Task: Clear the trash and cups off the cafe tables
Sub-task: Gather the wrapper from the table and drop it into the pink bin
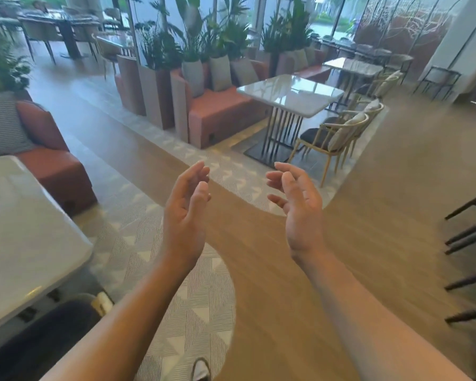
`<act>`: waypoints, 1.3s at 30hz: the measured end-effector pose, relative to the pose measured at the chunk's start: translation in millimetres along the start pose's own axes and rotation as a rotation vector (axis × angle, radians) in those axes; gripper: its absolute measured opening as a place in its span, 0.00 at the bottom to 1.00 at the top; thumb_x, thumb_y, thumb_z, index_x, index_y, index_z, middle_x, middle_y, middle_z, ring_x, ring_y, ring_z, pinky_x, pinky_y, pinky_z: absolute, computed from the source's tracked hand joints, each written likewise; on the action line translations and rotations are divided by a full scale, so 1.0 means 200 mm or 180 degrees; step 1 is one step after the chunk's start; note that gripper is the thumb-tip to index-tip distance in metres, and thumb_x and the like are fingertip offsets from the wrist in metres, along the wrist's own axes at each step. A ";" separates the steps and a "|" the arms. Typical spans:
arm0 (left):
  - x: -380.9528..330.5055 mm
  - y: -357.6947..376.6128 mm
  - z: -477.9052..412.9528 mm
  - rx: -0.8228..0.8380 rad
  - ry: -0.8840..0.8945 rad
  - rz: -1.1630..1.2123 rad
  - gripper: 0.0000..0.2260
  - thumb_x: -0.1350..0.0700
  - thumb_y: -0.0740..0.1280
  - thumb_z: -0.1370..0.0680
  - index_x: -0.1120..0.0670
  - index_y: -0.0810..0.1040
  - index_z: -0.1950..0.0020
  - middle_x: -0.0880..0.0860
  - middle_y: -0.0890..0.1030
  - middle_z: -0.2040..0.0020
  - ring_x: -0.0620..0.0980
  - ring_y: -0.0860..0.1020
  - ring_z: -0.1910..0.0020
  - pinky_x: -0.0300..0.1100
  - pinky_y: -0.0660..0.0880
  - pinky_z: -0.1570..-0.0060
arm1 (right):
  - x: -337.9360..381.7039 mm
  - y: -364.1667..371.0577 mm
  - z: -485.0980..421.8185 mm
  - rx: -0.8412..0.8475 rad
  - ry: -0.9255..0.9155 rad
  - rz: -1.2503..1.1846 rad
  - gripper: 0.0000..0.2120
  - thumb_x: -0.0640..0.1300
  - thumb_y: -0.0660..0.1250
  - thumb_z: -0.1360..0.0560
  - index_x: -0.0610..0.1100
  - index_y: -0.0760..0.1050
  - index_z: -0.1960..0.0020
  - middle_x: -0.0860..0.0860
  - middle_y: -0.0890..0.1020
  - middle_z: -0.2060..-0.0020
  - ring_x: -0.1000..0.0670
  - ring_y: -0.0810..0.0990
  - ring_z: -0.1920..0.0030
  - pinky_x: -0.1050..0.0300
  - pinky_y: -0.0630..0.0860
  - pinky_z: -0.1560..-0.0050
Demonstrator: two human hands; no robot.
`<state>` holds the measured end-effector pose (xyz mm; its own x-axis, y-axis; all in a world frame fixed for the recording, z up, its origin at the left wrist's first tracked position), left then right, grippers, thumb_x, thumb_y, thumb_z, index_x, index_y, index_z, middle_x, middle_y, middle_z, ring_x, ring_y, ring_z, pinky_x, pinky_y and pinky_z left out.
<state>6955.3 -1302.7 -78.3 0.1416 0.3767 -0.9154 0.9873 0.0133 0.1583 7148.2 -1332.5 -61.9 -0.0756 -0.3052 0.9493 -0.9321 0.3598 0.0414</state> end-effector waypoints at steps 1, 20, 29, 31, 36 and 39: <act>0.04 0.00 -0.13 0.0018 0.0008 -0.0034 0.26 0.40 0.62 0.21 0.50 0.75 0.26 0.40 0.82 0.34 0.44 0.79 0.32 0.56 0.77 0.31 | -0.03 0.05 -0.12 -0.0027 -0.0014 0.0017 0.22 0.65 0.63 0.23 0.53 0.81 0.37 0.55 0.86 0.45 0.52 0.83 0.40 0.44 0.80 0.36; 0.80 0.27 -1.92 0.0261 0.0057 -0.0298 0.17 0.41 0.61 0.20 0.40 0.76 0.32 0.43 0.82 0.35 0.45 0.79 0.31 0.60 0.76 0.30 | -0.68 0.58 -1.92 -0.0045 0.0062 -0.0065 0.22 0.65 0.62 0.23 0.55 0.80 0.37 0.54 0.86 0.44 0.53 0.83 0.40 0.47 0.80 0.37; 1.25 0.60 -2.88 0.0077 0.0088 -0.0400 0.15 0.41 0.60 0.18 0.34 0.76 0.32 0.39 0.82 0.36 0.42 0.79 0.33 0.52 0.79 0.33 | -1.02 0.66 -3.01 0.0028 0.0125 -0.0119 0.20 0.65 0.63 0.23 0.57 0.82 0.38 0.55 0.86 0.45 0.54 0.84 0.41 0.49 0.80 0.39; 1.33 0.67 -3.06 0.0093 0.0098 -0.0430 0.14 0.40 0.60 0.18 0.31 0.75 0.33 0.37 0.81 0.36 0.42 0.79 0.33 0.50 0.79 0.34 | -1.08 0.69 -3.22 0.0064 0.0124 -0.0128 0.22 0.65 0.62 0.23 0.55 0.81 0.36 0.55 0.86 0.45 0.53 0.84 0.40 0.49 0.80 0.39; 1.55 0.81 -3.50 0.0091 0.0100 -0.0503 0.14 0.39 0.59 0.17 0.29 0.74 0.33 0.35 0.80 0.35 0.41 0.79 0.32 0.50 0.79 0.32 | -1.25 0.74 -3.65 0.0078 0.0141 -0.0050 0.23 0.64 0.62 0.23 0.53 0.81 0.35 0.55 0.86 0.46 0.53 0.84 0.41 0.46 0.81 0.38; 1.69 0.89 -3.76 0.0144 0.0065 -0.0401 0.14 0.39 0.59 0.18 0.32 0.74 0.33 0.38 0.80 0.34 0.44 0.79 0.32 0.54 0.78 0.31 | -1.36 0.78 -3.92 0.0036 0.0113 0.0004 0.21 0.63 0.62 0.21 0.53 0.80 0.36 0.55 0.86 0.46 0.53 0.83 0.41 0.44 0.81 0.37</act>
<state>7124.3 -475.9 -81.5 0.0152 0.3934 -0.9192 0.9995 0.0201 0.0252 7301.7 -501.9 -69.1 -0.0643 -0.2732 0.9598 -0.9360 0.3502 0.0370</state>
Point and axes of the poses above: each hand's wrist, its own z-axis away from the middle knuckle, its own y-axis out of the palm, x = y × z, the point moved 3 cm from there along -z, towards the middle knuckle
